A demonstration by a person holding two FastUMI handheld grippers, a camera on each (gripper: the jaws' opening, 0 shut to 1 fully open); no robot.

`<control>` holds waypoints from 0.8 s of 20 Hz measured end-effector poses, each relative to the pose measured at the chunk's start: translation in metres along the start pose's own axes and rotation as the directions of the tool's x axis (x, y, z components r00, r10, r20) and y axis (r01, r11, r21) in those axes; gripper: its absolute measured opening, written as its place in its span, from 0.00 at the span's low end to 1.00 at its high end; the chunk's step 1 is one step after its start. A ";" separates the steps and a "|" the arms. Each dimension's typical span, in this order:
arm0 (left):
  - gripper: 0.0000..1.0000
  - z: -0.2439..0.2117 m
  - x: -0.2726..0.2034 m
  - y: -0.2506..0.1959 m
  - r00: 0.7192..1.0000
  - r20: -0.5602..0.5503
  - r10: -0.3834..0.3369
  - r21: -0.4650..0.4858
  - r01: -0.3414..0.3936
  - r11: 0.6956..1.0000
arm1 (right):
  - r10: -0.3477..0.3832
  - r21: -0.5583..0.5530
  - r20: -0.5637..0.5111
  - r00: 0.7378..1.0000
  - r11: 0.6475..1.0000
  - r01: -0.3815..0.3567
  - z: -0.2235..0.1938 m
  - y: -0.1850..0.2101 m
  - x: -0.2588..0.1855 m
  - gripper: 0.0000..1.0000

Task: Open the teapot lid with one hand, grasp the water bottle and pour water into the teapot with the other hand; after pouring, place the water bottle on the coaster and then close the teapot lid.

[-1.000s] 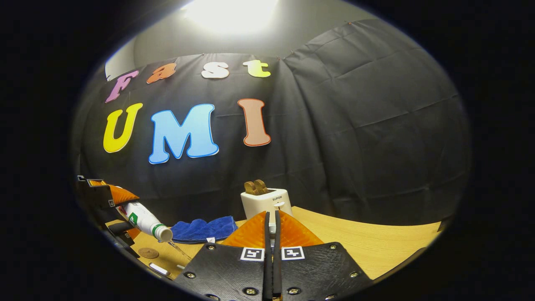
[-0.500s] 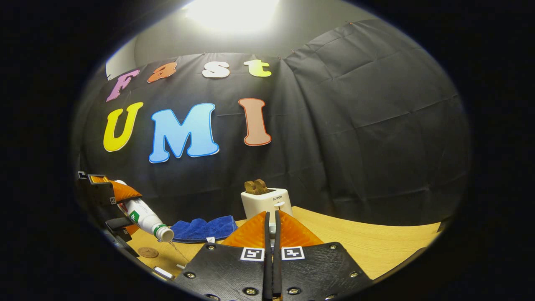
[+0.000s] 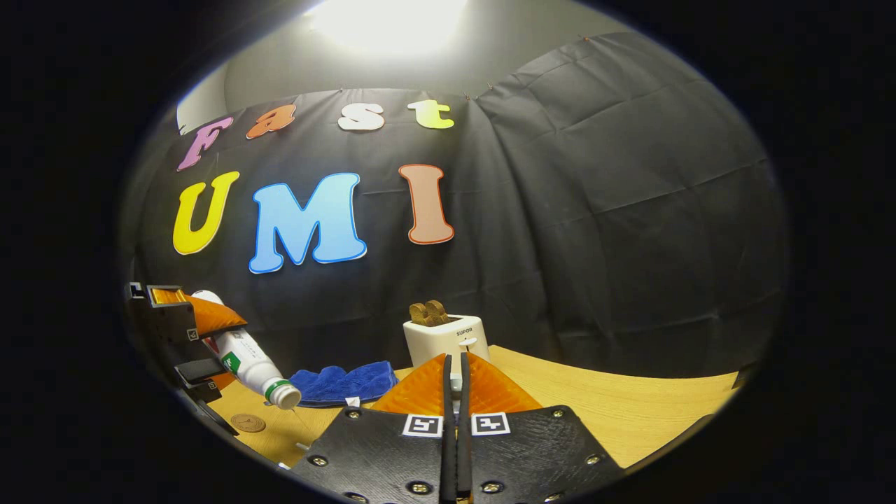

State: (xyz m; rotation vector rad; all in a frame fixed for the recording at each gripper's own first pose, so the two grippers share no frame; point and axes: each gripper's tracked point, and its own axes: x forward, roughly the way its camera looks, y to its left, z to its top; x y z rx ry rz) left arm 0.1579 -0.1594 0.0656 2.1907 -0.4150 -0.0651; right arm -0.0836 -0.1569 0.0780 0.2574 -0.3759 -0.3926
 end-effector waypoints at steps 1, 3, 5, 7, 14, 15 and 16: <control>0.83 0.000 0.000 0.002 1.000 0.004 0.006 0.009 -0.006 1.000 | -0.001 0.001 0.000 1.000 1.000 0.001 0.000 0.000 0.000 0.00; 0.79 0.003 0.000 0.004 1.000 0.012 0.019 0.029 -0.019 0.999 | -0.003 0.006 0.000 1.000 1.000 0.003 0.000 -0.001 -0.001 0.00; 0.83 0.003 -0.001 0.006 1.000 0.014 0.027 0.043 -0.028 0.999 | -0.005 0.009 0.000 1.000 1.000 0.005 0.001 -0.002 0.000 0.00; 0.83 0.004 0.001 0.007 1.000 0.016 0.027 0.037 -0.028 0.999 | -0.006 0.010 0.000 1.000 1.000 0.006 0.001 -0.002 0.000 0.00; 0.84 0.005 0.002 -0.032 0.994 0.031 -0.103 -0.308 0.107 0.945 | -0.008 0.052 0.010 1.000 0.999 0.007 0.005 -0.006 -0.001 0.00; 0.84 0.008 0.002 -0.039 0.992 0.039 -0.121 -0.376 0.127 0.918 | -0.005 0.062 0.007 1.000 0.998 0.005 0.004 -0.007 -0.001 0.00; 0.84 0.010 0.001 -0.046 0.989 0.048 -0.137 -0.437 0.145 0.888 | -0.003 0.070 0.003 1.000 0.998 0.002 0.002 -0.007 0.000 0.00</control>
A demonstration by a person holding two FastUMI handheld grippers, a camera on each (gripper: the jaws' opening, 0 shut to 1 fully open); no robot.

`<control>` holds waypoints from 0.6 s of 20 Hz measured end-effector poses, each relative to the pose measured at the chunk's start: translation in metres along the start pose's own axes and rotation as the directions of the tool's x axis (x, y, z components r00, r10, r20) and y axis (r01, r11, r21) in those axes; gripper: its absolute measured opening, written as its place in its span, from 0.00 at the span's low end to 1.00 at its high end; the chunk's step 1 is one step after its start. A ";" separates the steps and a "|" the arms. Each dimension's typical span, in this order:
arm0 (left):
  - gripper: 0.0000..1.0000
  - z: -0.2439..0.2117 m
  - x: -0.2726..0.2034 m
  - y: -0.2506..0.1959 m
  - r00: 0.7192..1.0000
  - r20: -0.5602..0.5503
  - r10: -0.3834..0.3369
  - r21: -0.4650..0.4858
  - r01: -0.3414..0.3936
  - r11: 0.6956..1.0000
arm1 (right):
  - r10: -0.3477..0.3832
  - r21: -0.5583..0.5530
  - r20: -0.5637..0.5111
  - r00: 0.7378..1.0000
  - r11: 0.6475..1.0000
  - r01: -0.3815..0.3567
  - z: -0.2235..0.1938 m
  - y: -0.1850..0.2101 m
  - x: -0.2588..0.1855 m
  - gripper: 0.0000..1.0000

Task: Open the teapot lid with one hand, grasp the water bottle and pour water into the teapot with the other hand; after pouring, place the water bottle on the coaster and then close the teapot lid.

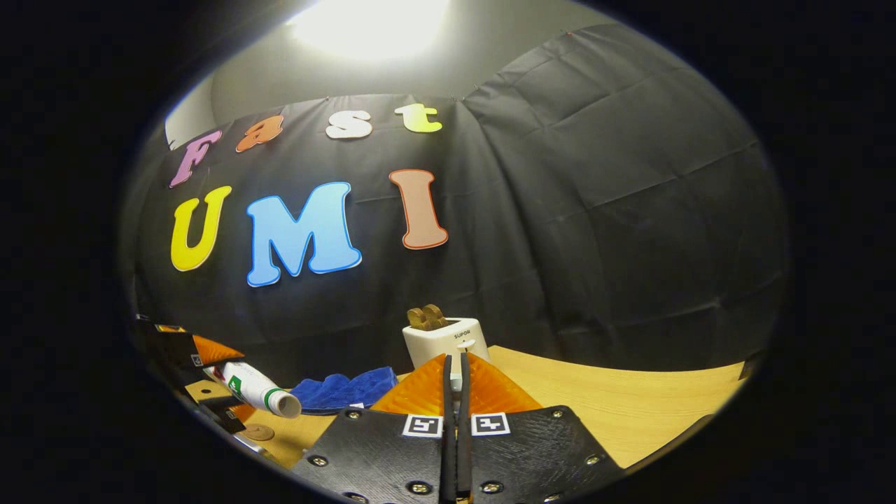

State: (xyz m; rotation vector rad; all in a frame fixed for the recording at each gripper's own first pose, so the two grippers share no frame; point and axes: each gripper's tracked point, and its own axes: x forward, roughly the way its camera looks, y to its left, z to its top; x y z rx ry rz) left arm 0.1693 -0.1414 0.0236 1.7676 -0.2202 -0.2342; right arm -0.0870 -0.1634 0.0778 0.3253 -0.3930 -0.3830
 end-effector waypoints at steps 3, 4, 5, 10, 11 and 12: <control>0.84 -0.013 -0.001 -0.020 0.999 -0.019 -0.043 -0.152 0.040 0.988 | 0.007 0.017 -0.009 1.000 1.000 -0.007 -0.001 0.000 0.001 0.00; 0.78 -0.022 -0.006 -0.028 0.998 -0.032 -0.058 -0.212 0.050 0.976 | 0.011 0.021 -0.013 1.000 1.000 -0.011 -0.002 0.001 0.001 0.00; 0.78 -0.029 -0.011 -0.035 0.996 -0.046 -0.078 -0.282 0.062 0.957 | 0.022 0.026 -0.021 1.000 0.999 -0.021 -0.005 0.004 0.002 0.00; 0.84 -0.066 -0.031 -0.050 0.987 -0.103 -0.122 -0.582 0.039 0.812 | 0.109 0.023 -0.083 0.991 0.994 -0.108 -0.024 0.029 0.004 0.00; 0.84 -0.071 -0.036 -0.050 0.987 -0.110 -0.120 -0.629 0.025 0.777 | 0.133 0.021 -0.099 0.986 0.991 -0.132 -0.030 0.037 0.004 0.00; 0.84 -0.074 -0.040 -0.051 0.987 -0.115 -0.116 -0.672 0.008 0.740 | 0.160 0.022 -0.120 0.980 0.987 -0.158 -0.037 0.044 0.005 0.00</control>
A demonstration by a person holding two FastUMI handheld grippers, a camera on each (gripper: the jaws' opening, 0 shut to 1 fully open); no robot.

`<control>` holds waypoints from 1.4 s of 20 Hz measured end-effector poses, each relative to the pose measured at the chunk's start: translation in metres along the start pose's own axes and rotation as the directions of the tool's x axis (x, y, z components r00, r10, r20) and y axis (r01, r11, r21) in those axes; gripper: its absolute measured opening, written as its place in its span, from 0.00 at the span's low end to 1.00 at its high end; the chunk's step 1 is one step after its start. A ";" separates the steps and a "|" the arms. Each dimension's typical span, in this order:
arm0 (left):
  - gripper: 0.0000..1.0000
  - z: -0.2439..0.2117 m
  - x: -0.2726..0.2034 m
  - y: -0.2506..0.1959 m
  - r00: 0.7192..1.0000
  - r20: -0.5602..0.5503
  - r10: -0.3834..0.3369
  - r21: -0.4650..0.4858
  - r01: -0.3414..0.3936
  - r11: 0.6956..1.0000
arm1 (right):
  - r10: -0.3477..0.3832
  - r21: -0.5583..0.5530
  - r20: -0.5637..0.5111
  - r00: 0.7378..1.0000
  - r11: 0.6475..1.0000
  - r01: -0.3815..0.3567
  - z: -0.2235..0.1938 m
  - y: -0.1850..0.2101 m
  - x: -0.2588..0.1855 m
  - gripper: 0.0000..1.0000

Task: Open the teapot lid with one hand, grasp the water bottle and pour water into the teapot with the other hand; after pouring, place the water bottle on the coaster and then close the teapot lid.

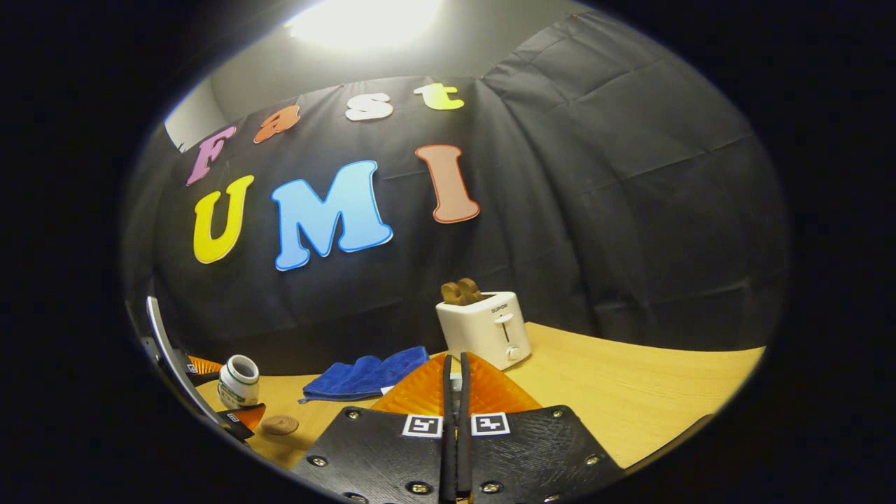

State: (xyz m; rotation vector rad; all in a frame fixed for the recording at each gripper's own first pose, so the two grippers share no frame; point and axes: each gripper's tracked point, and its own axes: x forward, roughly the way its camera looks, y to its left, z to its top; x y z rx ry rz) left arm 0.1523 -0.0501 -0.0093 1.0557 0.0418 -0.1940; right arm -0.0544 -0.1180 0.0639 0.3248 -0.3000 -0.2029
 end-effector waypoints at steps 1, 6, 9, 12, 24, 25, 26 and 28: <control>0.84 -0.002 -0.002 0.002 1.000 0.000 0.010 -0.059 -0.010 0.998 | 0.033 -0.003 -0.024 0.999 0.999 -0.033 -0.008 0.010 0.002 0.00; 0.84 -0.018 -0.017 0.006 1.000 0.007 0.008 -0.362 -0.005 0.932 | 0.220 -0.042 -0.156 0.963 0.973 -0.229 -0.049 0.064 0.004 0.01; 0.78 -0.025 -0.018 0.009 1.000 0.015 0.003 -0.512 0.005 0.859 | 0.256 -0.046 -0.194 0.947 0.962 -0.269 -0.064 0.078 0.005 0.00; 0.74 -0.033 -0.030 0.018 1.000 0.025 0.013 -0.620 0.005 0.785 | 0.272 -0.039 -0.227 0.935 0.957 -0.287 -0.075 0.084 0.007 0.00; 0.82 -0.042 -0.059 0.053 0.996 0.081 0.049 -0.791 0.034 0.611 | 0.247 -0.146 -0.296 0.923 0.943 -0.299 -0.104 0.091 0.012 0.01; 0.80 -0.044 -0.059 0.056 0.995 0.080 0.053 -0.795 0.031 0.606 | 0.246 -0.151 -0.297 0.923 0.942 -0.300 -0.105 0.092 0.012 0.01; 0.79 -0.046 -0.059 0.057 0.995 0.077 0.056 -0.799 0.027 0.600 | 0.243 -0.163 -0.293 0.925 0.941 -0.298 -0.104 0.092 0.012 0.01; 0.76 -0.049 -0.056 0.059 0.996 0.073 0.054 -0.808 0.027 0.588 | 0.236 -0.186 -0.293 0.926 0.937 -0.297 -0.106 0.092 0.011 0.01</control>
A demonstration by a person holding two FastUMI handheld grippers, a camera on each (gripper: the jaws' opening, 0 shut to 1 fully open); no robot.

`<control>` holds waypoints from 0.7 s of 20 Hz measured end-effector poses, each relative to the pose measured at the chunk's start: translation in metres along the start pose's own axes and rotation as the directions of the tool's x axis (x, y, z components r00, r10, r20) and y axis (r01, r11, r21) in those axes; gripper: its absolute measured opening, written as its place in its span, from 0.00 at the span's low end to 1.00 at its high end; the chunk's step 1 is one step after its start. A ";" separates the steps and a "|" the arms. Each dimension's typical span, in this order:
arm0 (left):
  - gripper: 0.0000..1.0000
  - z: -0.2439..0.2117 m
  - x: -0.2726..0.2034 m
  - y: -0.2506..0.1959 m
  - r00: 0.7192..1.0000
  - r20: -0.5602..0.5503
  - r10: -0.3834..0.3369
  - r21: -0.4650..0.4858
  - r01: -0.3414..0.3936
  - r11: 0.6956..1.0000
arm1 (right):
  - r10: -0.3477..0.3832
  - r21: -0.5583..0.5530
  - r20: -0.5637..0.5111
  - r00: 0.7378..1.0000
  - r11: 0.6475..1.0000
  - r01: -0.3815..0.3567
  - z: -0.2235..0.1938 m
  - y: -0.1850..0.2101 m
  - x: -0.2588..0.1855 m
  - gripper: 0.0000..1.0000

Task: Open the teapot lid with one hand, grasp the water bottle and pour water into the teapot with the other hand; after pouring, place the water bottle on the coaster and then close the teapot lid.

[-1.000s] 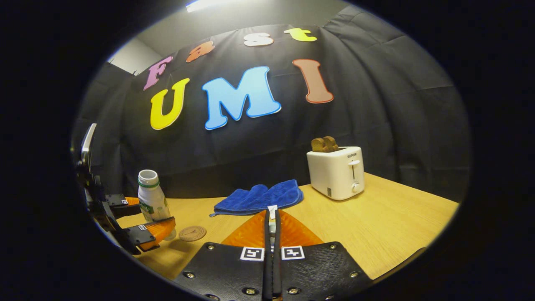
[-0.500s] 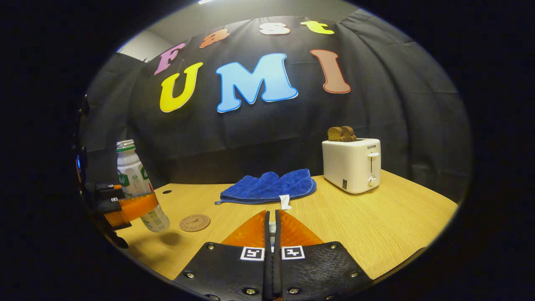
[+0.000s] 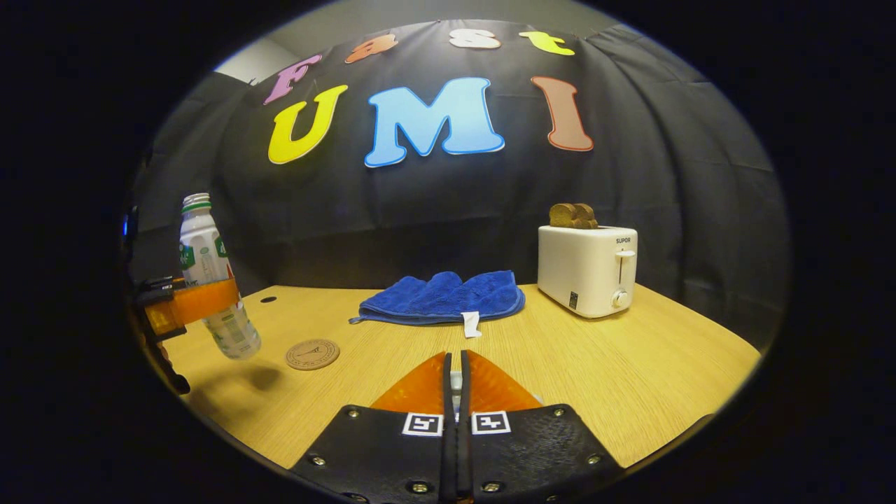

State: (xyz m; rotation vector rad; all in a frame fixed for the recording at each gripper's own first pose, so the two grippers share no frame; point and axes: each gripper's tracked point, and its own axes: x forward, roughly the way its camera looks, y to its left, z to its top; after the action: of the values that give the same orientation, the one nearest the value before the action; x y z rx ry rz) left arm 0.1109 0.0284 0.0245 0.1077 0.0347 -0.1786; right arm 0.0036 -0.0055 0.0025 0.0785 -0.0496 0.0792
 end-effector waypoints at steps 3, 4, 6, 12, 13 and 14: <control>0.78 -0.002 0.006 0.005 1.000 -0.006 0.007 -0.019 -0.007 1.000 | -0.009 -0.024 0.004 1.000 1.000 0.010 -0.001 0.000 0.001 0.01; 0.80 -0.003 0.008 0.005 1.000 -0.007 0.008 -0.024 -0.008 1.000 | -0.008 -0.023 0.003 1.000 1.000 0.008 -0.002 0.000 -0.001 0.06; 0.83 -0.004 0.012 0.007 1.000 -0.013 0.008 -0.038 -0.009 0.999 | -0.008 -0.018 0.008 1.000 1.000 0.008 0.001 -0.001 -0.003 0.12; 0.83 -0.008 0.038 0.012 0.999 -0.032 0.003 -0.063 -0.005 0.998 | -0.021 -0.015 0.106 0.994 1.000 0.023 0.025 0.000 -0.014 0.65; 0.79 -0.008 0.044 0.013 0.999 -0.034 0.003 -0.060 -0.005 0.998 | -0.024 -0.018 0.137 0.990 0.999 0.027 0.031 0.002 -0.019 0.65; 0.75 -0.009 0.051 0.014 0.999 -0.037 0.004 -0.051 -0.006 0.999 | -0.023 -0.023 0.164 0.986 0.999 0.027 0.036 0.004 -0.022 0.65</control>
State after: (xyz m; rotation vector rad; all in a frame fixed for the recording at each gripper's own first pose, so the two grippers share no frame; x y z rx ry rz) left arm 0.1635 0.0336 0.0150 0.0604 0.0754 -0.1706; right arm -0.0207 -0.0057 0.0380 0.0608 -0.2137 0.0467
